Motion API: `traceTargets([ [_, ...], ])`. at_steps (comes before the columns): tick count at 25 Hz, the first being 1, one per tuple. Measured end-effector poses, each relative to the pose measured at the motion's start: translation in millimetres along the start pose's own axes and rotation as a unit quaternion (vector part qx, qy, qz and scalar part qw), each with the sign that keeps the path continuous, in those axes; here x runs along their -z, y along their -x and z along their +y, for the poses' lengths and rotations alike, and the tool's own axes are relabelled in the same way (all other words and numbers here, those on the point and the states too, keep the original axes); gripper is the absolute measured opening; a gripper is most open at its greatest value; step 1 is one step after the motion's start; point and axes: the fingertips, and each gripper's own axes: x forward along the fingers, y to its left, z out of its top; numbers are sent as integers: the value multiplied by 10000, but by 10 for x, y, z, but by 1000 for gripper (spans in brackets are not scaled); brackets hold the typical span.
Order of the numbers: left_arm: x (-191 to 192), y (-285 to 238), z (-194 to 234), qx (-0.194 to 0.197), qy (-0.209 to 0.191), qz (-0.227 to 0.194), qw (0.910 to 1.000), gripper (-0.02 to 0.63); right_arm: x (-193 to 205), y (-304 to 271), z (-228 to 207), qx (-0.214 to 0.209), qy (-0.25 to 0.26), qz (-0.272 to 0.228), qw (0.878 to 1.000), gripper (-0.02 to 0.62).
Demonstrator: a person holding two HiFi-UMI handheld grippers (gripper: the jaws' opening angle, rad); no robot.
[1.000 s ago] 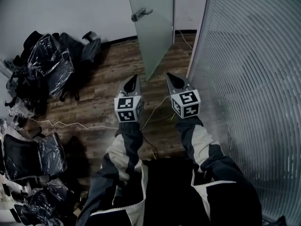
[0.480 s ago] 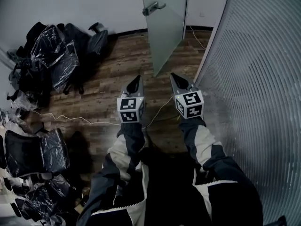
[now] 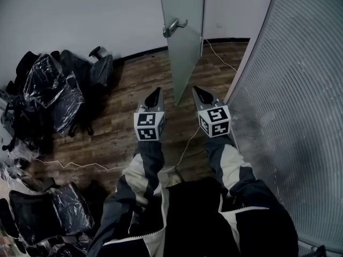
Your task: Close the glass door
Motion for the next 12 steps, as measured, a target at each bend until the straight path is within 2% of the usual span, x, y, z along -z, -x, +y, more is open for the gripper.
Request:
traceTargets([
  [7,62,-384,428,220,91,-46,9997,3,50,-454,-55,273,34,84,9996,5],
  [12,97,-753,481,358,95,-55,9993,3,107,-716,-270,340,50,135,9993,6],
])
